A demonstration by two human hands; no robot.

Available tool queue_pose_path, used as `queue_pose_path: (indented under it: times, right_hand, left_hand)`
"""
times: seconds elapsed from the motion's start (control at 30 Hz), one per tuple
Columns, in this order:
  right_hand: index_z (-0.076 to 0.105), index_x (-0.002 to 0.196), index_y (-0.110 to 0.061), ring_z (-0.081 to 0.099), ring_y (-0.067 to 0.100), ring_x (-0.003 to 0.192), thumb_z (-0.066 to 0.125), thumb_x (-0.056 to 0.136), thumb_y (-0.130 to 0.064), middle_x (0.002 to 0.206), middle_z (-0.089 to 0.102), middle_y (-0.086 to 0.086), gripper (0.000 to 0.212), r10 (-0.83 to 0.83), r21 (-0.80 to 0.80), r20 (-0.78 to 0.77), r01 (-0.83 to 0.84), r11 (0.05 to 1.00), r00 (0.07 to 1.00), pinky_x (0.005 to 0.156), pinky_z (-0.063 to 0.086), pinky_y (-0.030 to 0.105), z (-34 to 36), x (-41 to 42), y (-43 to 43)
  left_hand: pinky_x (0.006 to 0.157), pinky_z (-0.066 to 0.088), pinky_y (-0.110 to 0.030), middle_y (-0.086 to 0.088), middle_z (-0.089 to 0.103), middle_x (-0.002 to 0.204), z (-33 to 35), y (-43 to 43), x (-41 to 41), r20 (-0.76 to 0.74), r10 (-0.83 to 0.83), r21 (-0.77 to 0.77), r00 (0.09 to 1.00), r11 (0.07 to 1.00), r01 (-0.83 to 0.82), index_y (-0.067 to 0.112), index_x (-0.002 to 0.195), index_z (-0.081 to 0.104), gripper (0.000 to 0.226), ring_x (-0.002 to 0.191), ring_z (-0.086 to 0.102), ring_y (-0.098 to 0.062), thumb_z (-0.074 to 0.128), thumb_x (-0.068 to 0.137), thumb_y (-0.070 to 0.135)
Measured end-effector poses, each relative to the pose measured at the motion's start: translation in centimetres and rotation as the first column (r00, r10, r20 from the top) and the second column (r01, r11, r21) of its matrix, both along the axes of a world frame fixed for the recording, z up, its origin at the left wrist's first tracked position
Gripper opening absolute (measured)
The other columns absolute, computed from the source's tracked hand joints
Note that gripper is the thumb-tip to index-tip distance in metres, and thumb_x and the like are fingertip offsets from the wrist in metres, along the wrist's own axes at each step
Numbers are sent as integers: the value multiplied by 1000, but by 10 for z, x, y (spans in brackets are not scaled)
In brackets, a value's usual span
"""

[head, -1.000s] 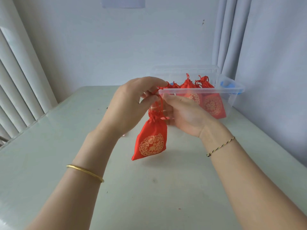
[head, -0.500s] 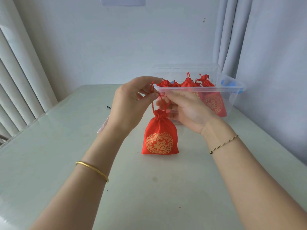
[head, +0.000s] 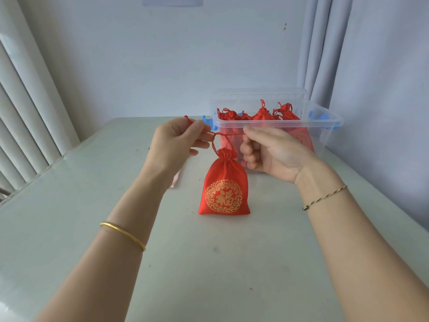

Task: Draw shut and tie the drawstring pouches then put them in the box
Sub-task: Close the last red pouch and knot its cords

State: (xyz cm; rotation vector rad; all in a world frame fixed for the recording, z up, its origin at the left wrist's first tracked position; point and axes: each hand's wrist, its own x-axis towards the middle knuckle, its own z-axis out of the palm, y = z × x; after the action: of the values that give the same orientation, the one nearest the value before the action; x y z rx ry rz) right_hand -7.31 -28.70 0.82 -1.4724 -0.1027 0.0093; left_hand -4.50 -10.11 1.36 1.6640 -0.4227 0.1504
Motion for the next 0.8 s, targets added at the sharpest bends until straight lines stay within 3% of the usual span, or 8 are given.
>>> queue_pose_path:
  times: [0.2,0.4,0.47,0.6,0.67,0.8]
  right_hand:
    - [54,69,-15,48,10,50,48,94,-22,60,55,-1,27,-69,61,-25,70,996,997,44,38,19,1,1,-7]
    - [55,65,-15,48,8,45,51,93,-24,59,56,-2,29,-213,114,-45,217,969,976,42,37,17,-1,5,-4]
    - [53,63,-14,51,8,46,52,91,-22,66,60,1,29,-254,220,-82,266,938,964,41,39,17,-2,6,-4]
    - [43,64,-15,61,10,52,45,94,-19,78,68,7,30,-114,552,-121,162,818,986,43,45,17,-5,7,-3]
    - [43,64,-15,57,9,46,44,94,-20,63,65,3,31,-139,537,-149,198,820,979,41,43,16,-6,8,-3]
    - [43,63,-14,42,9,34,45,94,-16,44,52,-1,30,-257,324,-180,304,896,950,37,33,13,-10,9,-10]
  left_hand:
    - [56,40,-21,-2,69,73,0,1,1,-90,111,30,990,994,-109,9,81,66,31,62,58,-11,43,96,23]
    - [54,35,-25,-4,63,62,-3,1,2,-145,141,65,979,989,-133,8,67,60,36,52,49,-12,40,94,22]
    - [52,34,-25,-7,59,58,-4,1,3,-157,149,87,976,987,-137,6,63,58,39,47,47,-12,39,94,21]
    - [44,33,-20,-9,49,50,-9,1,6,-178,177,116,968,981,-158,6,52,50,42,36,40,-9,40,92,17]
    - [47,29,-24,-7,43,46,-12,2,9,-180,209,125,961,974,-189,8,47,43,43,40,35,-14,40,89,16]
    - [40,18,-19,-3,27,45,-11,8,13,-205,218,6,954,975,-221,13,50,29,37,32,21,-11,38,86,9]
